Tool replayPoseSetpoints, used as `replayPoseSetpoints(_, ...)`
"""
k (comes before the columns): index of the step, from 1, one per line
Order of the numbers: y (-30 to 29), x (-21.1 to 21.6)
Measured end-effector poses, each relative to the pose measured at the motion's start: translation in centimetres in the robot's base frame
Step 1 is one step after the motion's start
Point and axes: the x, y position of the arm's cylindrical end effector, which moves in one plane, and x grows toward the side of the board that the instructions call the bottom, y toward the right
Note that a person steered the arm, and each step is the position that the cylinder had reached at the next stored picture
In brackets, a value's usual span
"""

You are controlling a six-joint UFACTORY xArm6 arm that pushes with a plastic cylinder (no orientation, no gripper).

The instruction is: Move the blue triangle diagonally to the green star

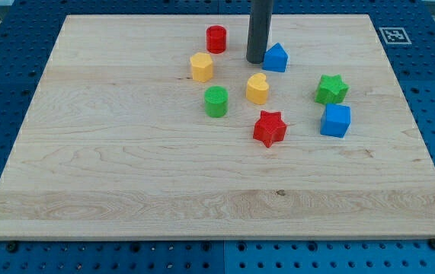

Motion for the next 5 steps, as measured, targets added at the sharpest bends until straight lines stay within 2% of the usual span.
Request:
replayPoseSetpoints(3,0.8,0.4)
replayPoseSetpoints(5,3.6,0.7)
